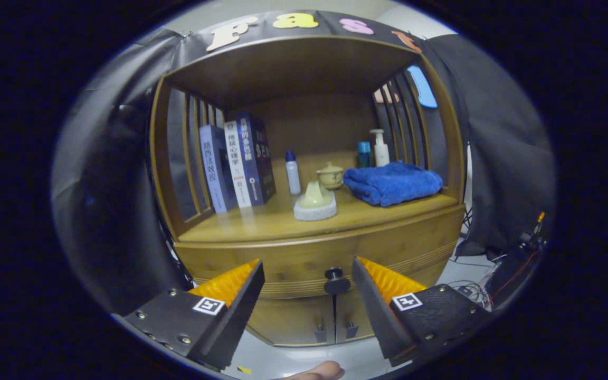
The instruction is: Pull open the drawer, take out the items inside it, and place them on the countertop above the cabinet.
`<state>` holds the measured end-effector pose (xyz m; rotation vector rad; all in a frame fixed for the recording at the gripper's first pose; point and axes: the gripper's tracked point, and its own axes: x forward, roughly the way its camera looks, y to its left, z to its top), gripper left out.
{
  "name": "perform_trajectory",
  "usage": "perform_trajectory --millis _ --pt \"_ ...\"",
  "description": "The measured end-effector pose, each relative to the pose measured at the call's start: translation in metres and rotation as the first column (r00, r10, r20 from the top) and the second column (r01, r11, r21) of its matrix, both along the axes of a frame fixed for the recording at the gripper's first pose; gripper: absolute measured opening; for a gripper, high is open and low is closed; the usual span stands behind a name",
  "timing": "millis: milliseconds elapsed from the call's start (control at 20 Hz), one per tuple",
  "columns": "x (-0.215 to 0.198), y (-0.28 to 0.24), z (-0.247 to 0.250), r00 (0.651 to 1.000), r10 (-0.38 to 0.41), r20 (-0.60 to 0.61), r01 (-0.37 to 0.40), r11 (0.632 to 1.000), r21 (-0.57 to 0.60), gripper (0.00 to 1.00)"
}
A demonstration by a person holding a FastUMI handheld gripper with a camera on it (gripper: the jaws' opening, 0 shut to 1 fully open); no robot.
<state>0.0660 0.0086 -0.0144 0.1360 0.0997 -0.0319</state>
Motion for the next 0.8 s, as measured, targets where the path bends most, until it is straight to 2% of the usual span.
perform_trajectory --millis 250,400,600,800 --pt "-0.039 0.014 0.062 0.998 0.009 0.06 -0.005 0.997 -0.075 0.99" --pt "-0.062 0.034 0.106 0.992 0.076 0.101 -0.066 0.993 -0.095 0.99" --pt "-0.087 0.03 0.154 0.984 0.084 0.159 -0.064 0.99 -0.123 0.99" --pt "-0.109 0.016 0.174 0.978 0.086 0.191 -0.062 0.99 -0.128 0.99"
